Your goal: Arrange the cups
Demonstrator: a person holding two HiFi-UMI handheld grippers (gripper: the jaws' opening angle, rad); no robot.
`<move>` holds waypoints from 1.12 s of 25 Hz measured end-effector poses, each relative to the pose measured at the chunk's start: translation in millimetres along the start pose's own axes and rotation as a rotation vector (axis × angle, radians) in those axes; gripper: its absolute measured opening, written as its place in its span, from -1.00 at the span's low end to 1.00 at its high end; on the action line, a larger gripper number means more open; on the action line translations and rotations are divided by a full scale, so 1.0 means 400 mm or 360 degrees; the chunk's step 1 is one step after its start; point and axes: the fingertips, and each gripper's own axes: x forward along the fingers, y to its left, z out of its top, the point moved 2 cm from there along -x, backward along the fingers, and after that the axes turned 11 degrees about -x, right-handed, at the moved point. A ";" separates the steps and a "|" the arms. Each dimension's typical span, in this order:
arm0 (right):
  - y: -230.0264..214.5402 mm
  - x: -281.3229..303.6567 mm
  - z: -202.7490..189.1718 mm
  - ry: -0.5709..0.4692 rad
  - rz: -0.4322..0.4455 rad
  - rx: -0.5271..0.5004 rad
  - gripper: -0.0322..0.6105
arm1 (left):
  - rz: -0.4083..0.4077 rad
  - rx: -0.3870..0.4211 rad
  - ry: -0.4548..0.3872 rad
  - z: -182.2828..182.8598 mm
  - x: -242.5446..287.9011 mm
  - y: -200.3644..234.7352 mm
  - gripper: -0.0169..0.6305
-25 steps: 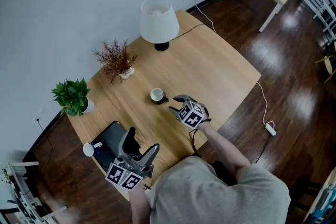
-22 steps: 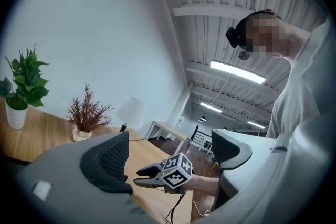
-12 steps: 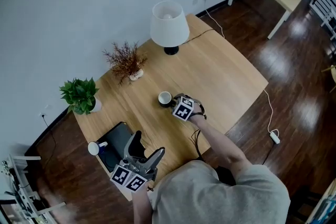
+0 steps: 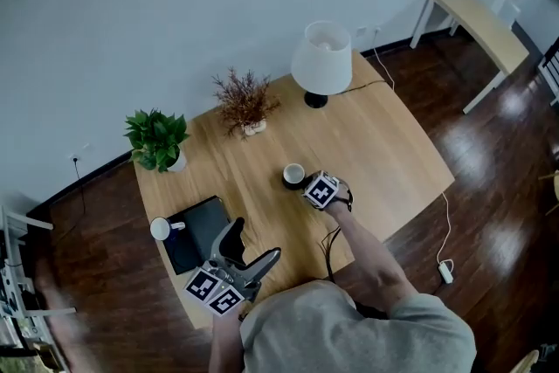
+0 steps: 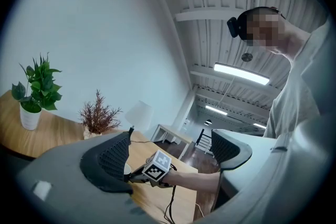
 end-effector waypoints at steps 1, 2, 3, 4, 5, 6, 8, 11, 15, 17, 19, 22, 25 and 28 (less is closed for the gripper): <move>0.002 -0.006 -0.003 -0.0007 -0.0004 0.0008 -0.63 | 0.0005 0.0001 -0.0012 0.003 -0.007 0.001 0.53; 0.004 -0.012 -0.005 -0.0012 -0.0008 0.0010 -0.63 | 0.0012 0.0001 -0.0023 0.005 -0.017 0.003 0.53; 0.007 -0.020 -0.005 -0.0023 -0.0009 0.0004 -0.63 | 0.0020 -0.0001 -0.0034 0.006 -0.028 0.005 0.53; 0.014 -0.029 0.003 -0.0050 0.0001 -0.0004 -0.63 | 0.0031 -0.0003 -0.0045 0.006 -0.042 0.006 0.53; 0.027 -0.041 0.019 -0.0095 0.0025 -0.0010 -0.63 | 0.0043 -0.0008 -0.0057 0.004 -0.057 0.007 0.53; 0.044 -0.057 0.044 -0.0151 0.0059 -0.0020 -0.63 | 0.0057 -0.0016 -0.0070 0.000 -0.073 0.008 0.53; 0.086 -0.097 0.108 -0.0286 0.0148 -0.0059 -0.63 | 0.0082 -0.0042 -0.0101 -0.006 -0.102 0.015 0.53; 0.169 -0.154 0.220 -0.0478 0.0311 -0.0162 -0.63 | 0.0106 -0.0076 -0.0162 -0.006 -0.140 0.031 0.53; 0.352 -0.182 0.385 -0.0616 0.0538 -0.0480 -0.63 | 0.0198 -0.0089 -0.0268 -0.003 -0.227 0.040 0.53; 0.462 -0.167 0.460 -0.0644 0.0648 -0.0656 -0.63 | 0.0270 -0.0111 -0.0330 -0.009 -0.281 0.054 0.53; 0.568 -0.137 0.520 -0.0647 0.0728 -0.0825 -0.63 | 0.0347 -0.0144 -0.0394 -0.021 -0.336 0.071 0.53; 0.706 -0.082 0.590 -0.0632 0.0810 -0.1018 -0.63 | 0.0461 -0.0190 -0.0470 -0.046 -0.415 0.094 0.53; 0.809 -0.039 0.642 -0.0615 0.0857 -0.1137 -0.63 | 0.0555 -0.0243 -0.0541 -0.065 -0.476 0.104 0.53; 0.868 0.002 0.661 -0.0583 0.0827 -0.1240 -0.63 | 0.0624 -0.0267 -0.0605 -0.076 -0.530 0.107 0.53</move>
